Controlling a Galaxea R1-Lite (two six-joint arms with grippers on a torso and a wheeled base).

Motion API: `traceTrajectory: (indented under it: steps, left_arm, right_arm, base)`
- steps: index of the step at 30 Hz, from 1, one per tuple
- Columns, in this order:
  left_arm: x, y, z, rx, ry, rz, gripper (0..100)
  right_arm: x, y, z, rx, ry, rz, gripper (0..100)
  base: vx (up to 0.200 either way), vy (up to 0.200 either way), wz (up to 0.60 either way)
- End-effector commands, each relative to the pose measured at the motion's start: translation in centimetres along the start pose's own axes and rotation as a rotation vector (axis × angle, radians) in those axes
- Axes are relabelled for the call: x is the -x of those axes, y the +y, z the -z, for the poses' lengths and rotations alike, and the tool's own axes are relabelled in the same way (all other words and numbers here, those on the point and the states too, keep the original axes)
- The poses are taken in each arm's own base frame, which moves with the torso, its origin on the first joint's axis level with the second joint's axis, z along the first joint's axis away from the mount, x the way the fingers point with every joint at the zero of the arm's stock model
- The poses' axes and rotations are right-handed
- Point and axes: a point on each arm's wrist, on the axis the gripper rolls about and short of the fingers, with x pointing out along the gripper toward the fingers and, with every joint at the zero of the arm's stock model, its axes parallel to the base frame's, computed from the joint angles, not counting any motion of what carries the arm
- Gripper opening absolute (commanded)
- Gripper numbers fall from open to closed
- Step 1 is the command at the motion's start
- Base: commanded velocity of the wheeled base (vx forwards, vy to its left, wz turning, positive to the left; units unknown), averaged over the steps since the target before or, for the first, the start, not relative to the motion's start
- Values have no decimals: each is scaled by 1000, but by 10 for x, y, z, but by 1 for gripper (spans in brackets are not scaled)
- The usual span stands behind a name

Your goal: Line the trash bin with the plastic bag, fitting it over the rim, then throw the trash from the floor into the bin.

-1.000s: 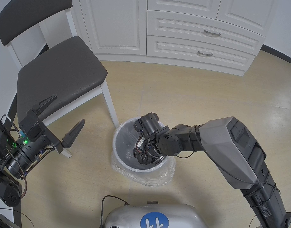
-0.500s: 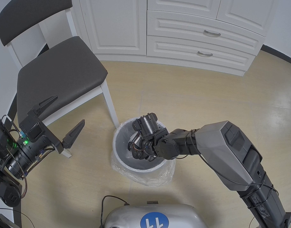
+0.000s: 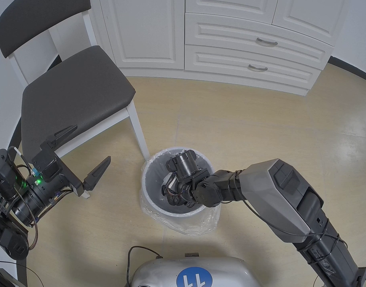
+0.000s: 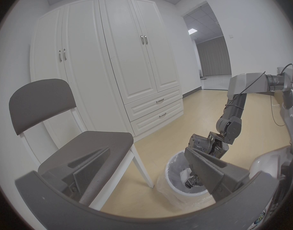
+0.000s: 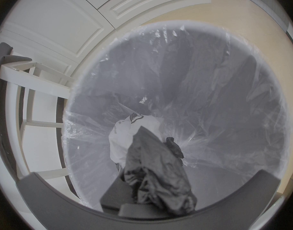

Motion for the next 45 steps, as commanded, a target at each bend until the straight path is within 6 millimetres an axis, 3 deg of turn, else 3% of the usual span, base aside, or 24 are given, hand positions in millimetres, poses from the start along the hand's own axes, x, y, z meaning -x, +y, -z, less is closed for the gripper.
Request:
traceTrajectory:
  steps: [1, 16, 25, 37, 38, 45]
  left_arm:
    - [-2, -1, 3, 4, 12, 6, 100]
    - [1, 1, 0, -1, 2, -4, 100]
    - [1, 0, 0, 0, 3, -2, 100]
    - [1, 0, 1, 0, 4, -1, 100]
    - [1, 0, 1, 0, 4, -1, 100]
    - [1, 0, 1, 0, 4, -1, 100]
  right_arm:
    - [-4, -4, 3, 9, 7, 13, 0]
    - [14, -6, -14, 161, 2, 141, 0]
    - [3, -3, -3, 86, -39, 72, 0]
    - [3, -2, -2, 84, -59, 79, 0]
    - [3, -2, -2, 84, -59, 79, 100]
    - [7, 2, -9, 60, -82, 61, 100]
  base:
    - [0, 0, 0]
    - [0, 0, 0]
    - [0, 0, 0]
    - [0, 0, 0]
    - [0, 0, 0]
    - [0, 0, 0]
